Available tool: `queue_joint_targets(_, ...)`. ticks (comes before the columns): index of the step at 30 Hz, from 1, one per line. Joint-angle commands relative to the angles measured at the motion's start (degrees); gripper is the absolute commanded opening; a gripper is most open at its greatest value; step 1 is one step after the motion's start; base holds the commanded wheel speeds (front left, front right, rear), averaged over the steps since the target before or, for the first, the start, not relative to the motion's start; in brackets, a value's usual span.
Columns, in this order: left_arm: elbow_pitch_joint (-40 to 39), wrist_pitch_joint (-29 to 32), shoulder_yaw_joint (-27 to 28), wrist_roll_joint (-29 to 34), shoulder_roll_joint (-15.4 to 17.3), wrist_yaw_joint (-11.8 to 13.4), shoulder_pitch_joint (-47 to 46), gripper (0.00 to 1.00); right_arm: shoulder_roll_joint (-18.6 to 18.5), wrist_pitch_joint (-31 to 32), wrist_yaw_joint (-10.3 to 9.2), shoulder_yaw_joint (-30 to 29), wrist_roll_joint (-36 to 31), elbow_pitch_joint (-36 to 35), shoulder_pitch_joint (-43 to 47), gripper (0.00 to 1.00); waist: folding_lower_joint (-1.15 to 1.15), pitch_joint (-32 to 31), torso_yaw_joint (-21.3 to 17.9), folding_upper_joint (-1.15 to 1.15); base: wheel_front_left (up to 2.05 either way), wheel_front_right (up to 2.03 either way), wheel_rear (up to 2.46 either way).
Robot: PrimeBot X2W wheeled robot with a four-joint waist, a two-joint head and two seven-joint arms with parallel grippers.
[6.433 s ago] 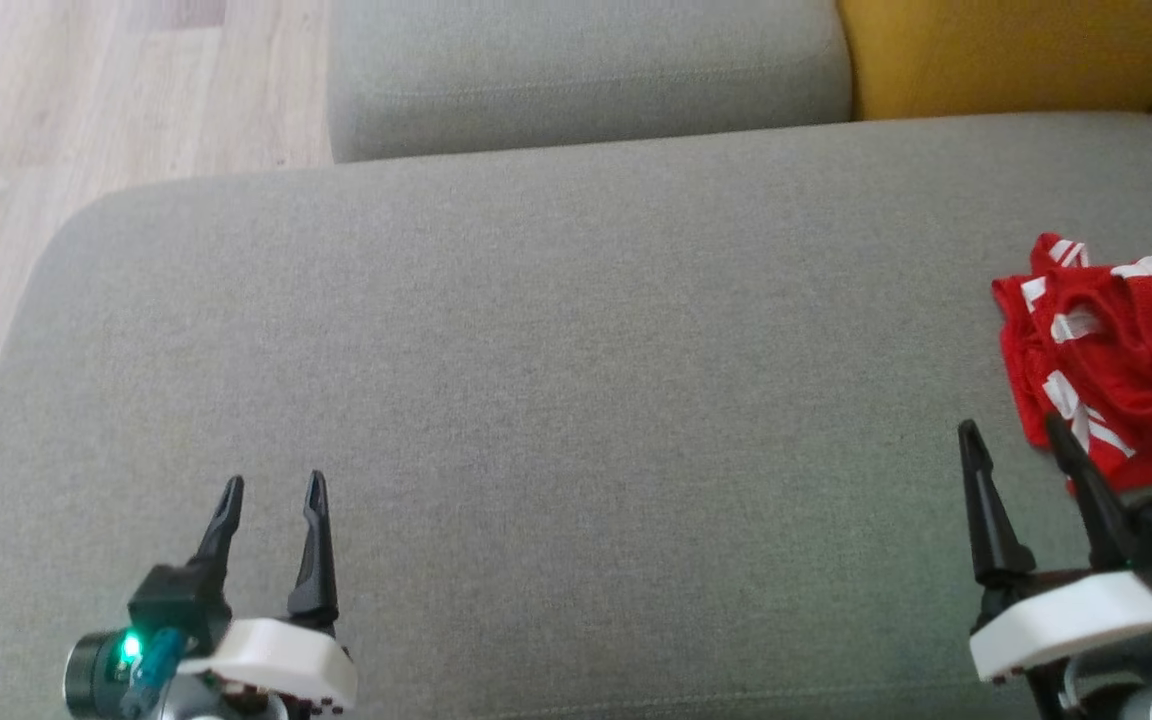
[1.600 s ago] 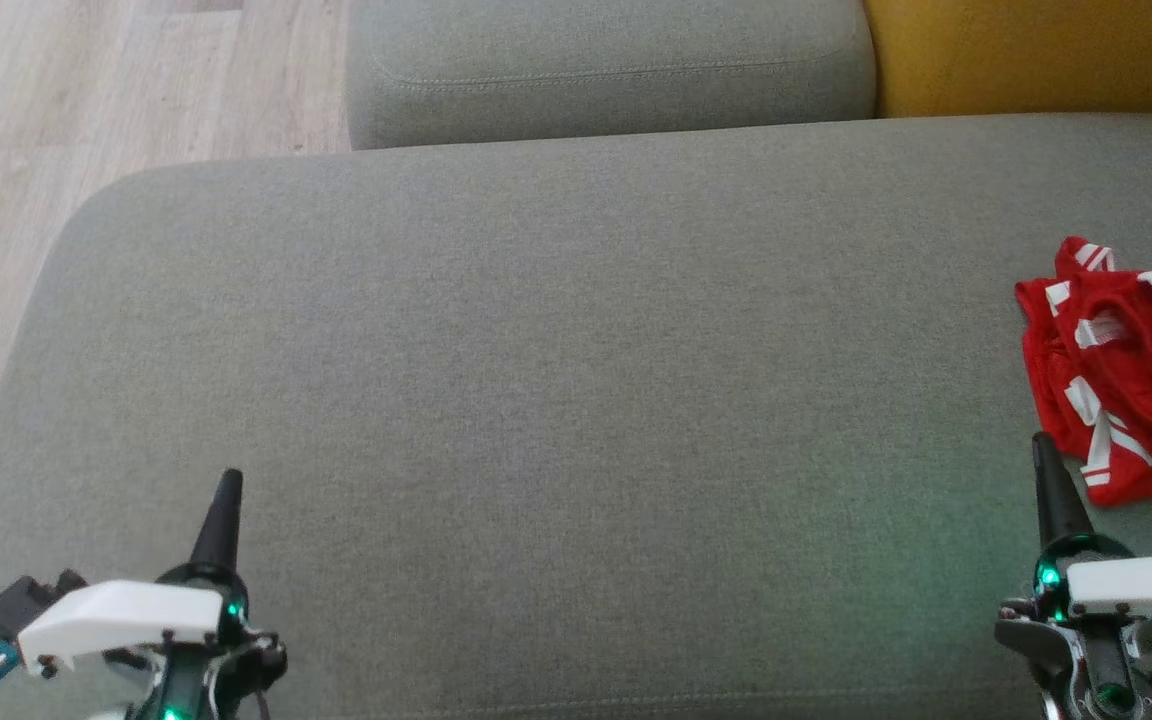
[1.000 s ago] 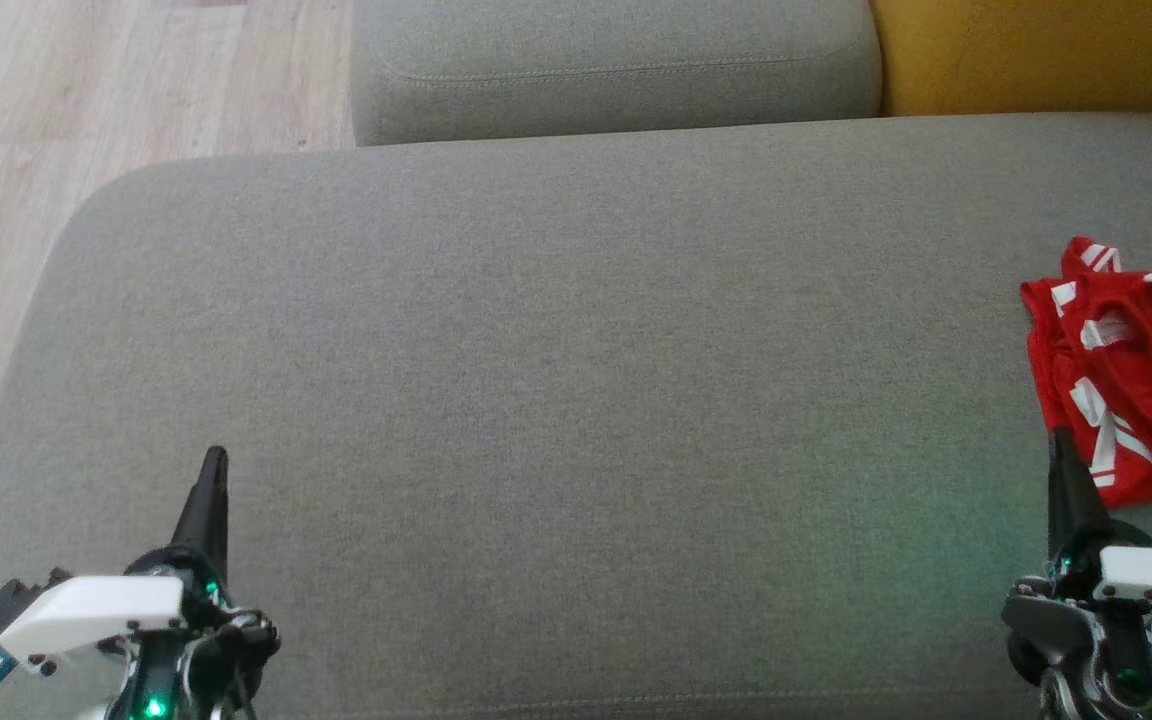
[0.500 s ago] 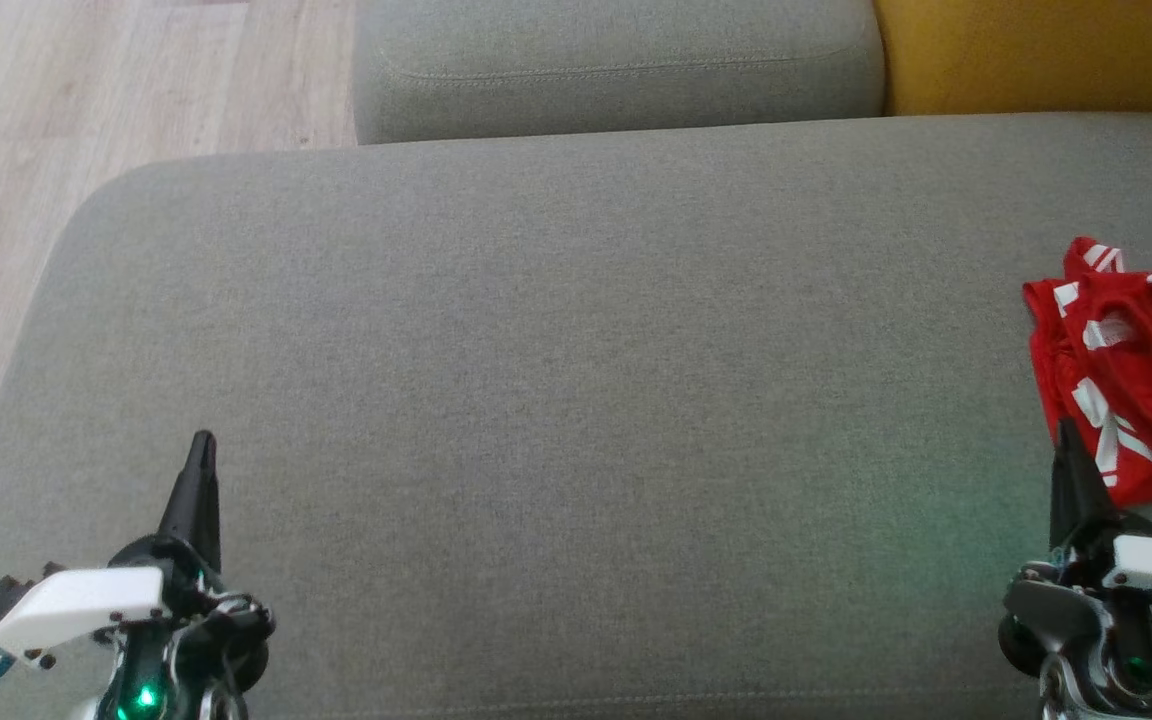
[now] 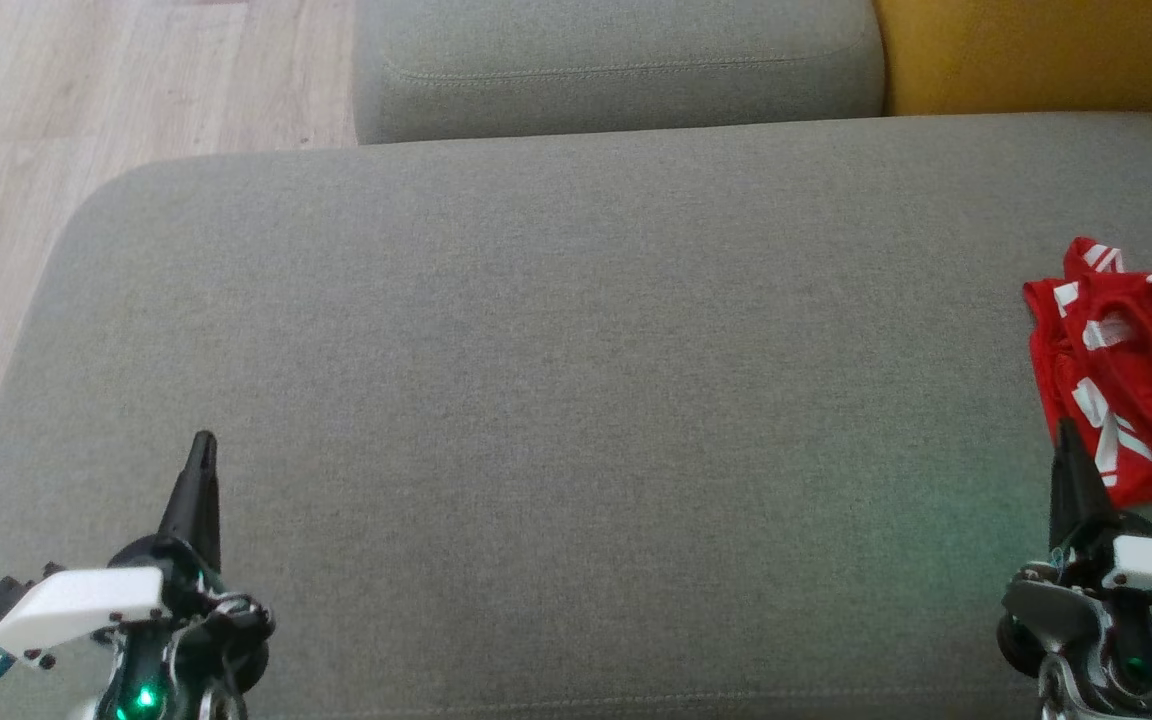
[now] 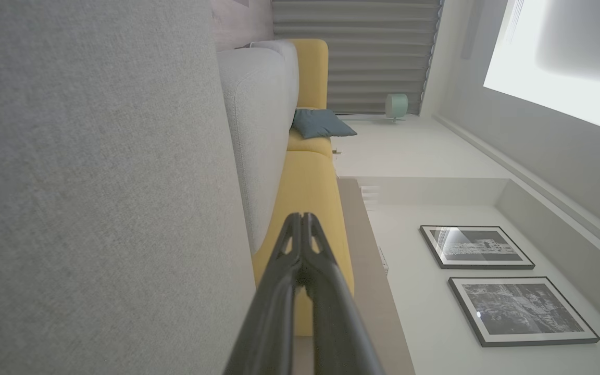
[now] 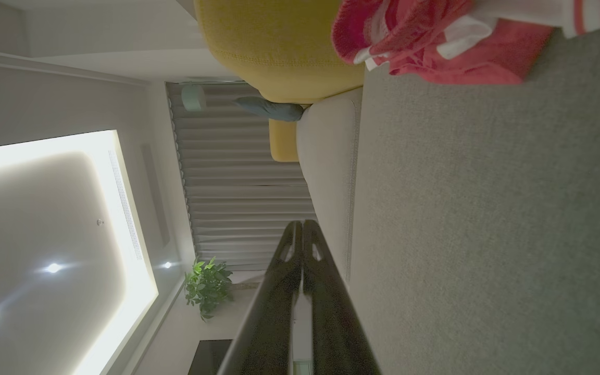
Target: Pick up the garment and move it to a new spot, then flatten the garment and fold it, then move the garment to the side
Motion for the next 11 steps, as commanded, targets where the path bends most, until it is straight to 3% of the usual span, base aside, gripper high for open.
queue_joint_targets(1,-1.6,0.2,2.4,0.1,0.4,-0.4,-3.0,0.0,0.0,0.4,0.21,0.9,0.0,-1.8,-2.8,0.0,0.0,0.0,0.0,0.0,0.0,0.0,0.0)
queue_joint_targets(11,-1.6,0.3,2.5,0.2,0.3,-0.4,-3.0,0.0,0.1,0.5,0.21,0.8,-0.1,-1.8,-2.8,0.0,0.0,0.0,0.0,0.0,0.0,0.0,0.0)
